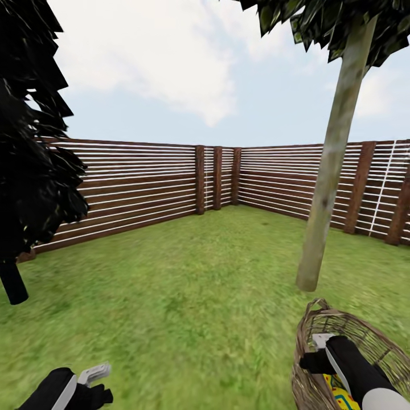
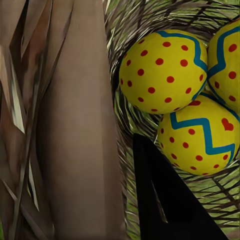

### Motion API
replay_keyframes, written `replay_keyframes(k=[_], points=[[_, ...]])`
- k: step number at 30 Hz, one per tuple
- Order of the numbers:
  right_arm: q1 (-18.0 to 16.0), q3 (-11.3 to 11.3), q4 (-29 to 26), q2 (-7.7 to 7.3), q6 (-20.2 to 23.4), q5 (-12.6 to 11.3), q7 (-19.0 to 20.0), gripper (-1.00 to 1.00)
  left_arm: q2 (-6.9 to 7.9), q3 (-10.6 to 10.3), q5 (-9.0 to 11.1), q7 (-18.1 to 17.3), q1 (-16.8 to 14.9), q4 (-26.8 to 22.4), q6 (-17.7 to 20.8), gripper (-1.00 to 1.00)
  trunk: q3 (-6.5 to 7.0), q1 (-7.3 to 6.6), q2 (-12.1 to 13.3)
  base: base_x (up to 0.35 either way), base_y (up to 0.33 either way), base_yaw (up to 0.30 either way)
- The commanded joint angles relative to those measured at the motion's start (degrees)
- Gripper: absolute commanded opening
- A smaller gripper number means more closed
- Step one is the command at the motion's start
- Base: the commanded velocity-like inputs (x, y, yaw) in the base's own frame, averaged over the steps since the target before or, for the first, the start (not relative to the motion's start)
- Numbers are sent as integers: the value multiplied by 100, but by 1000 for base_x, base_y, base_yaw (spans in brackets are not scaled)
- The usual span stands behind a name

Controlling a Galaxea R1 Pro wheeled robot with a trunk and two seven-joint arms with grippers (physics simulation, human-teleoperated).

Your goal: Take the three Easter eggs out of the wicker basket on the lawn in the garden, then place them on the lawn next to a single tree (choose any tree) so that all three eggs are next to the same tree and none are left in the basket.

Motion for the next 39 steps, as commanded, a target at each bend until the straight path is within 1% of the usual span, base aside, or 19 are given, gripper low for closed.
replay_keyframes(k=[1, 4, 12, 26, 29, 39], points=[[-3, -23, -3, 9, 20, 55, 23, -100, -3, 21, -4, -22, -1, -6, 31, 100, -4, 3, -3, 339, 0, -278], [-4, -23, -3, 7, 20, 57, 25, -100, -54, 14, -11, -22, -1, -5, 31, 100, 6, 3, -3, 339, 0, -280], [-5, -23, -1, -3, 20, 58, 19, -100, -62, 18, -7, -22, -2, -5, 31, 100, 25, 3, -3, 340, 0, -263], [-2, -23, -3, 13, 20, 60, 16, -100, -81, 12, -16, -13, -2, 25, 26, 100, 25, 3, -3, 339, 0, -8], [-5, -23, 0, 20, 20, 60, 9, -100, -143, 12, -22, -13, -2, 30, 23, 100, 25, 3, -3, 340, 0, 0], [-1, -23, 0, 25, 20, 60, 8, -100, -169, 12, -22, -13, 0, 30, 23, 100, 25, 3, -3, 339, -1, 0]])
